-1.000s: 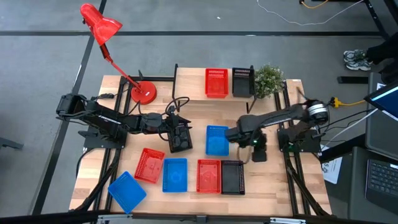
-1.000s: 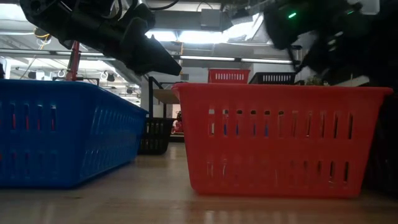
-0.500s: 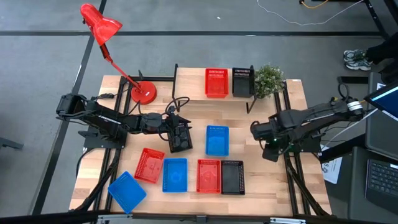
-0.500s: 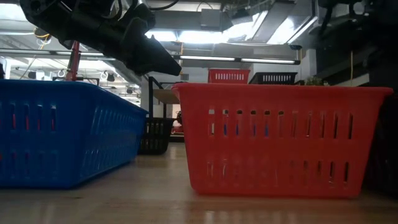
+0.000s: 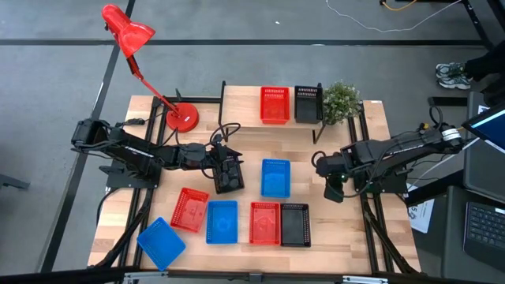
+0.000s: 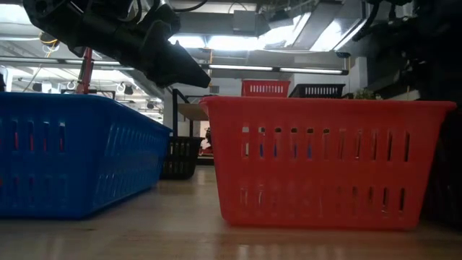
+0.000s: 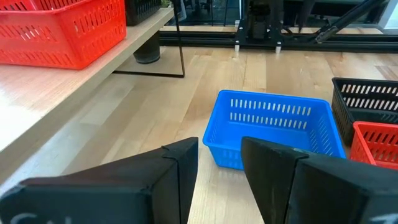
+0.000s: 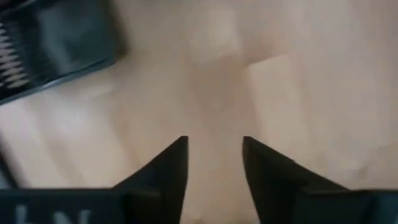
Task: Stack baskets on shelf by color
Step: Put the center blue bin on the shelf
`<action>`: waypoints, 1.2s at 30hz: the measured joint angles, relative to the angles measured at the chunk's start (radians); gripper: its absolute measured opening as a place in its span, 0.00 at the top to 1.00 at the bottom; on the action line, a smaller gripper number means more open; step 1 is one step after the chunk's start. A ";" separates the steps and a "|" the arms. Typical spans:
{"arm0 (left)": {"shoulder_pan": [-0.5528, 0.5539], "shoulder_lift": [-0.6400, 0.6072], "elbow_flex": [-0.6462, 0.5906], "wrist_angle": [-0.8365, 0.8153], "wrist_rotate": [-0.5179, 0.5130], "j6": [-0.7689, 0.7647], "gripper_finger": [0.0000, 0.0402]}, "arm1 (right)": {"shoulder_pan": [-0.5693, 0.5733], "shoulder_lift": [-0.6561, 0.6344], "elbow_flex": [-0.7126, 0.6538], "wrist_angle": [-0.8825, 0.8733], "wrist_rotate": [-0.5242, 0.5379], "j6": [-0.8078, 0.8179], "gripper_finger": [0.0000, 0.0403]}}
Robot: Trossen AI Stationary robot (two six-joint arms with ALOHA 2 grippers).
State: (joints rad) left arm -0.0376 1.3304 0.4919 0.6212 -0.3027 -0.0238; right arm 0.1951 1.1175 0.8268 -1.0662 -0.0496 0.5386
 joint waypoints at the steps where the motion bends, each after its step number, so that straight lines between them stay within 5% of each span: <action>1: 0.000 0.000 0.000 0.000 0.000 0.000 0.71 | 0.000 0.000 0.000 0.001 0.044 -0.002 0.57; 4: -0.002 0.000 0.000 0.000 0.001 -0.009 0.71 | -0.001 0.000 0.000 0.002 0.151 -0.013 0.50; 10: -0.028 0.000 0.045 -0.086 0.081 -0.114 0.72 | 0.004 0.000 0.000 0.031 0.154 0.078 0.46; 13: -0.091 0.002 0.196 -0.372 0.072 -0.067 0.72 | 0.020 0.000 0.001 0.037 0.162 0.032 0.46; 17: -0.161 0.056 0.433 -0.848 -0.070 -0.044 0.72 | 0.040 0.001 0.001 0.059 0.204 0.005 0.46; 20: -0.181 0.090 0.530 -1.015 -0.131 -0.021 0.72 | 0.053 0.001 0.001 0.078 0.264 0.006 0.46; 31: -0.151 0.113 0.544 -0.995 -0.026 -0.101 0.64 | 0.097 0.001 0.001 0.084 0.276 0.112 0.46; 36: -0.147 0.147 0.545 -0.984 0.138 -0.130 0.58 | 0.104 0.001 0.001 0.110 0.276 0.112 0.46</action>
State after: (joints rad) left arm -0.1848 1.4776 1.0367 -0.3625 -0.1650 -0.1542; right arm 0.2993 1.1183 0.8280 -0.9559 0.2265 0.6502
